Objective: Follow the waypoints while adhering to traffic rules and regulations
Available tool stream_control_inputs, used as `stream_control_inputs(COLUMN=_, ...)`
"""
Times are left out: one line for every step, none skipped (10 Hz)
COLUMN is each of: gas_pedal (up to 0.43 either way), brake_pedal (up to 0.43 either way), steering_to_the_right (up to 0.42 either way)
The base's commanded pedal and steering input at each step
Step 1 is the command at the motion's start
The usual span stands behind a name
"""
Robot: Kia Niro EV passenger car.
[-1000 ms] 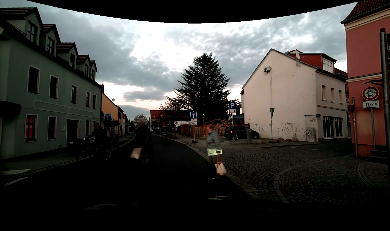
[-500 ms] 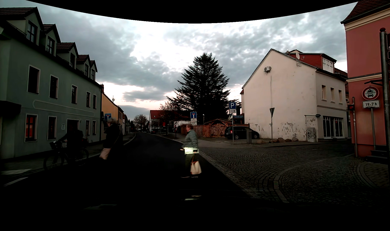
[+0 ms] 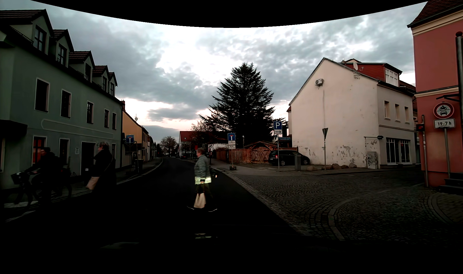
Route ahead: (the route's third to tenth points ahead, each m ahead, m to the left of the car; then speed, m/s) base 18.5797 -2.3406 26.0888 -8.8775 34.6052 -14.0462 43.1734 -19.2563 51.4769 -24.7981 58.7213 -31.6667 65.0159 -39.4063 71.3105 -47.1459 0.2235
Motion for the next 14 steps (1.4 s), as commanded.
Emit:
stream_control_inputs(gas_pedal=0.138, brake_pedal=0.000, steering_to_the_right=-0.757)
stream_control_inputs(gas_pedal=0.138, brake_pedal=0.000, steering_to_the_right=-0.758)
stream_control_inputs(gas_pedal=0.138, brake_pedal=0.000, steering_to_the_right=-0.750)
stream_control_inputs(gas_pedal=0.138, brake_pedal=0.000, steering_to_the_right=-0.733)
stream_control_inputs(gas_pedal=0.150, brake_pedal=0.000, steering_to_the_right=-0.705)
stream_control_inputs(gas_pedal=0.169, brake_pedal=0.000, steering_to_the_right=-0.660)
stream_control_inputs(gas_pedal=0.189, brake_pedal=0.000, steering_to_the_right=-0.613)
stream_control_inputs(gas_pedal=0.197, brake_pedal=0.000, steering_to_the_right=-0.575)
stream_control_inputs(gas_pedal=0.197, brake_pedal=0.000, steering_to_the_right=-0.544)
stream_control_inputs(gas_pedal=0.197, brake_pedal=0.000, steering_to_the_right=-0.506)
stream_control_inputs(gas_pedal=0.197, brake_pedal=0.000, steering_to_the_right=-0.459)
stream_control_inputs(gas_pedal=0.197, brake_pedal=0.000, steering_to_the_right=-0.402)
stream_control_inputs(gas_pedal=0.197, brake_pedal=0.000, steering_to_the_right=-0.336)
stream_control_inputs(gas_pedal=0.189, brake_pedal=0.000, steering_to_the_right=-0.259)
